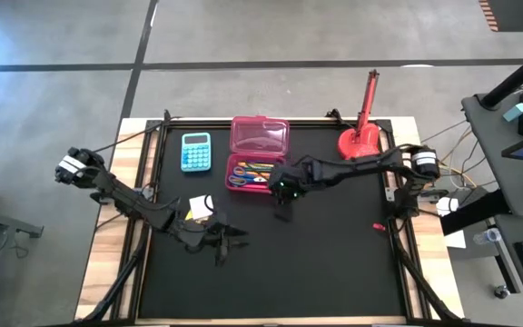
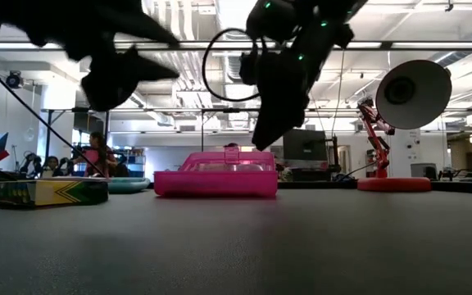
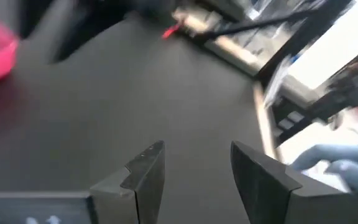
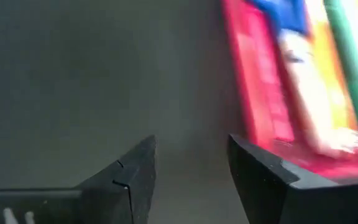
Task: Pack school essentials
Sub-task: Put the white notepad into the pink supply box
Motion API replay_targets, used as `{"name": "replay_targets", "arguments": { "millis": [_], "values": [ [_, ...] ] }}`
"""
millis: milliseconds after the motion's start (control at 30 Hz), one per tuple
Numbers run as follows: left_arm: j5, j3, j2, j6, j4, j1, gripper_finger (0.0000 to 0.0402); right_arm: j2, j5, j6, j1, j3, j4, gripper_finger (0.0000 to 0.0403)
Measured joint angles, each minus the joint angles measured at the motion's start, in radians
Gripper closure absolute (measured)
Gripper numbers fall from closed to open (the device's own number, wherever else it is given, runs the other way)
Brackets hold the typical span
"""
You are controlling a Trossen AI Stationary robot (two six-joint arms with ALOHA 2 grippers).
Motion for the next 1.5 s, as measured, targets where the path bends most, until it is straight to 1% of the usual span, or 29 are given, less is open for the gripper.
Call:
{"name": "replay_targets", "arguments": {
  "millis": [100,233,400,500,633,800,1000,1100,1167,1333,1400,1500],
  "values": [
    [0.002,0.000,-0.017,-0.069,-0.135,0.005,0.0237,-0.027,-0.046,0.072,0.051,-0.076,0.187,0.0225],
    [0.003,-0.002,-0.046,-0.146,-0.324,0.006,0.0237,-0.032,-0.053,0.179,0.110,-0.152,0.422,0.0225],
    [0.035,-0.002,-0.098,-0.149,-0.535,0.006,0.0237,-0.019,-0.051,0.259,0.160,-0.207,0.624,0.0225],
    [0.043,-0.002,-0.127,-0.122,-0.621,0.006,0.0237,-0.005,-0.050,0.277,0.180,-0.231,0.724,0.0225],
    [0.044,-0.007,-0.135,-0.121,-0.586,0.006,0.0237,0.001,-0.053,0.276,0.188,-0.237,0.732,0.0225],
    [0.044,-0.004,-0.123,-0.073,-0.500,0.012,0.0237,0.000,-0.050,0.263,0.186,-0.239,0.714,0.0225],
    [0.044,0.004,-0.101,-0.071,-0.463,0.012,0.0237,0.000,-0.050,0.237,0.186,-0.239,0.708,0.0225],
    [0.045,0.001,-0.093,-0.101,-0.444,0.012,0.0237,0.001,-0.049,0.237,0.190,-0.239,0.710,0.0225],
    [0.063,0.001,-0.086,-0.106,-0.440,0.013,0.0237,0.012,-0.043,0.251,0.196,-0.239,0.719,0.0225],
    [0.135,0.000,-0.069,-0.099,-0.425,0.012,0.0237,0.079,-0.041,0.328,0.208,-0.237,0.815,0.0225],
    [0.165,-0.001,-0.066,-0.110,-0.424,0.012,0.0237,0.113,-0.040,0.387,0.210,-0.234,0.890,0.0225],
    [0.206,-0.004,-0.069,-0.172,-0.425,0.012,0.0237,0.165,-0.039,0.512,0.210,-0.233,1.022,0.0225]
  ]
}}
